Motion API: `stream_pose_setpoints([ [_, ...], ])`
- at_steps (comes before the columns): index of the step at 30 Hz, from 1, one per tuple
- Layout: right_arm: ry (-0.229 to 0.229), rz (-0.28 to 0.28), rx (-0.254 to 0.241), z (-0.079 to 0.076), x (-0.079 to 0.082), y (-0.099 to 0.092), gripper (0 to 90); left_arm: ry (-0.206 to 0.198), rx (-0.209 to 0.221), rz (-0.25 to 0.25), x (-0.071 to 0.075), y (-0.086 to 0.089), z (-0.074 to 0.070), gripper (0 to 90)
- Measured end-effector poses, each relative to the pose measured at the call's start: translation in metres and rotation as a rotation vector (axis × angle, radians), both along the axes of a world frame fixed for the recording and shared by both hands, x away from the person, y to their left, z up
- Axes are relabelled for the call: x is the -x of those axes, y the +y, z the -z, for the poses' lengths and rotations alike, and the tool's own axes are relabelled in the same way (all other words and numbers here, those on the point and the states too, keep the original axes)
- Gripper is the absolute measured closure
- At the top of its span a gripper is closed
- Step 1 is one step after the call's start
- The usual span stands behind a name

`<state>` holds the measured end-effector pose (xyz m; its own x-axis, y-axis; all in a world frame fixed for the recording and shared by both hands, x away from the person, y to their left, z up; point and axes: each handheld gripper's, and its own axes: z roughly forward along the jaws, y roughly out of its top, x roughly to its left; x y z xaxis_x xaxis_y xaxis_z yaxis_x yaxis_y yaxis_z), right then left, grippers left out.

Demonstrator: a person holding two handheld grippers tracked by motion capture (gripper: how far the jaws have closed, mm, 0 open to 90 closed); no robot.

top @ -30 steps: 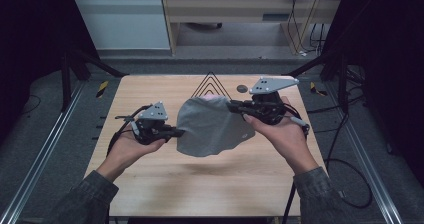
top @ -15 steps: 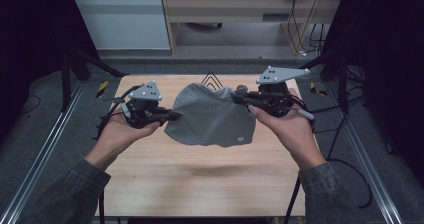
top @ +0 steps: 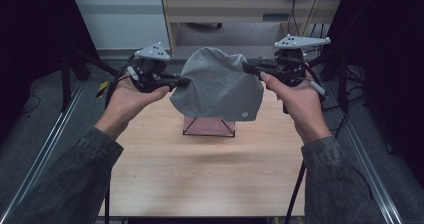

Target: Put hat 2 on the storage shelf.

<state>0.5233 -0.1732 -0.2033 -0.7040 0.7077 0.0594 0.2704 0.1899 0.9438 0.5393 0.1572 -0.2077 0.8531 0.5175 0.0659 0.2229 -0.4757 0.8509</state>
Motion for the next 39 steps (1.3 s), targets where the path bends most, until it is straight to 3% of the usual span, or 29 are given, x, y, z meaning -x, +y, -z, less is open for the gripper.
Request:
stream_pose_setpoints([
  [7, -0.011, 0.045, -0.044, -0.002, -0.028, -0.010, 85.7, -0.041, 0.027, -0.040, -0.027, -0.005, -0.014, 87.5],
  [15, -0.024, 0.099, -0.069, 0.008, -0.063, -0.010, 85.7, -0.073, 0.070, -0.102, -0.055, -0.012, -0.001, 87.6],
  [21, -0.011, 0.130, -0.038, 0.020, -0.084, -0.007, 85.7, -0.060, 0.054, -0.129, -0.075, -0.017, 0.018, 87.5],
  [30, 0.002, 0.160, -0.038, 0.034, -0.105, -0.006, 85.7, -0.077, 0.039, -0.148, -0.089, -0.022, 0.028, 87.5],
  [39, 0.023, 0.139, -0.008, 0.047, -0.108, 0.009, 85.7, -0.070, -0.001, -0.170, -0.095, -0.018, 0.045, 87.5],
])
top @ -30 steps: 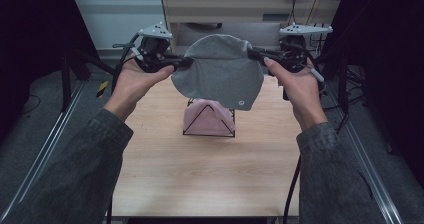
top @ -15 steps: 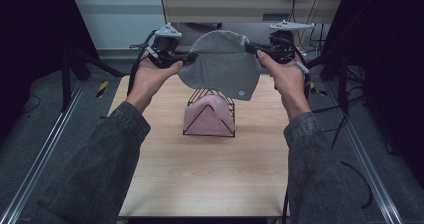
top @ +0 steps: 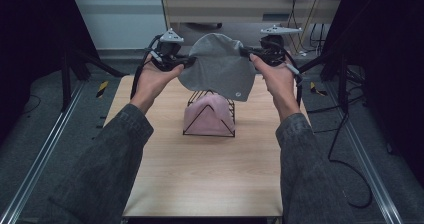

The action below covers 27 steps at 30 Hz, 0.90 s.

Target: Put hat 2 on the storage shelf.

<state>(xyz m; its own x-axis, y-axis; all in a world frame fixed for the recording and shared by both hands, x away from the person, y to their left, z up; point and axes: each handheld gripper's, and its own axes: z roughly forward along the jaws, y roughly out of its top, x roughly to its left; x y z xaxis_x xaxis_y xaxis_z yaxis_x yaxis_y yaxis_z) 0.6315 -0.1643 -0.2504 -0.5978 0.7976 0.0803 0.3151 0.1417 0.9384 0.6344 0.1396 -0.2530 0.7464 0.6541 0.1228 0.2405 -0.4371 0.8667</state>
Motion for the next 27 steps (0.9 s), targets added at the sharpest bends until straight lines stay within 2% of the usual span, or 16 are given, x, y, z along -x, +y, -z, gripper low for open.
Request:
stream_pose_setpoints([
  [3, 0.005, -0.018, 0.020, 0.004, 0.003, 0.006, 85.7, 0.011, -0.018, -0.004, 0.001, 0.004, 0.008, 87.5],
  [10, 0.019, -0.034, 0.030, 0.011, 0.007, 0.014, 85.7, 0.029, -0.025, 0.007, 0.007, 0.006, 0.021, 87.5],
  [13, 0.020, -0.036, 0.029, 0.012, 0.008, 0.015, 85.7, 0.036, -0.013, 0.003, 0.008, 0.008, 0.023, 87.5],
  [19, 0.023, -0.037, 0.028, 0.010, 0.009, 0.015, 85.8, 0.043, -0.025, 0.001, 0.009, 0.010, 0.026, 87.5],
  [27, 0.028, -0.041, 0.037, 0.014, 0.009, 0.015, 85.8, 0.051, -0.016, -0.003, 0.008, 0.012, 0.033, 87.4],
])
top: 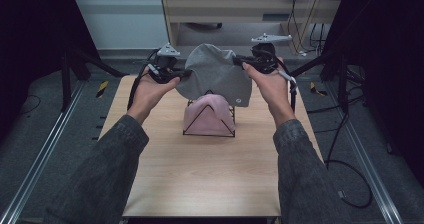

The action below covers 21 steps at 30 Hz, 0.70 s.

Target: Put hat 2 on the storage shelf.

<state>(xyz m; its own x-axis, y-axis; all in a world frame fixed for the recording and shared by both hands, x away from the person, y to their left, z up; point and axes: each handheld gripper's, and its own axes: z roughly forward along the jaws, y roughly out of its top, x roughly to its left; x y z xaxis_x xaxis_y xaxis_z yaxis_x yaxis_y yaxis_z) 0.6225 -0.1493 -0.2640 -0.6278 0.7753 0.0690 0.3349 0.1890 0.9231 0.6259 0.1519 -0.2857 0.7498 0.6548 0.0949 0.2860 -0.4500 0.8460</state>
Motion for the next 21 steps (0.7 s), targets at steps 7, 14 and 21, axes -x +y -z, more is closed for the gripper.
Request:
stream_pose_setpoints([
  [7, 0.008, -0.001, 0.004, 0.004, 0.001, -0.002, 85.8, 0.000, -0.008, 0.012, 0.005, -0.004, 0.002, 87.3],
  [14, 0.011, -0.002, 0.015, 0.006, 0.002, -0.002, 85.8, 0.008, -0.009, -0.009, 0.003, 0.002, 0.006, 87.4],
  [21, 0.010, -0.009, 0.018, 0.007, 0.003, 0.001, 85.7, 0.017, -0.015, -0.012, 0.002, 0.006, 0.012, 87.3],
])
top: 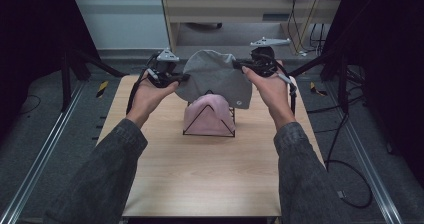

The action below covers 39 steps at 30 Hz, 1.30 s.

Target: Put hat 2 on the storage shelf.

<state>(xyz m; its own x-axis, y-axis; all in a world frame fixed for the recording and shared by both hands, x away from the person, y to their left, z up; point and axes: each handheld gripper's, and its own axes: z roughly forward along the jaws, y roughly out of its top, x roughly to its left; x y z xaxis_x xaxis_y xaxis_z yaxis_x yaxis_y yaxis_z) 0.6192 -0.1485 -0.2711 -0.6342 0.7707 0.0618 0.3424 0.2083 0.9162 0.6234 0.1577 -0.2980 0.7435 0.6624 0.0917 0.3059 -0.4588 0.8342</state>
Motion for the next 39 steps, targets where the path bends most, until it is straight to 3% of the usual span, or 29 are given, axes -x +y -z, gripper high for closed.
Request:
stream_pose_setpoints([
  [3, 0.003, -0.002, 0.004, 0.000, 0.001, 0.001, 85.8, 0.003, 0.017, 0.012, 0.001, 0.002, 0.003, 87.3],
  [12, 0.013, -0.015, 0.010, 0.010, 0.002, 0.003, 85.7, 0.012, -0.012, 0.005, 0.002, 0.003, 0.014, 87.3],
  [28, 0.040, -0.026, 0.054, 0.032, 0.001, 0.008, 85.7, 0.049, -0.024, 0.011, 0.000, 0.004, 0.041, 87.3],
  [34, 0.045, -0.028, 0.052, 0.036, 0.002, 0.009, 85.7, 0.050, -0.043, 0.006, 0.003, 0.004, 0.045, 87.3],
  [39, 0.046, -0.032, 0.050, 0.036, 0.003, 0.010, 85.7, 0.057, -0.035, 0.002, 0.004, 0.007, 0.046, 87.3],
])
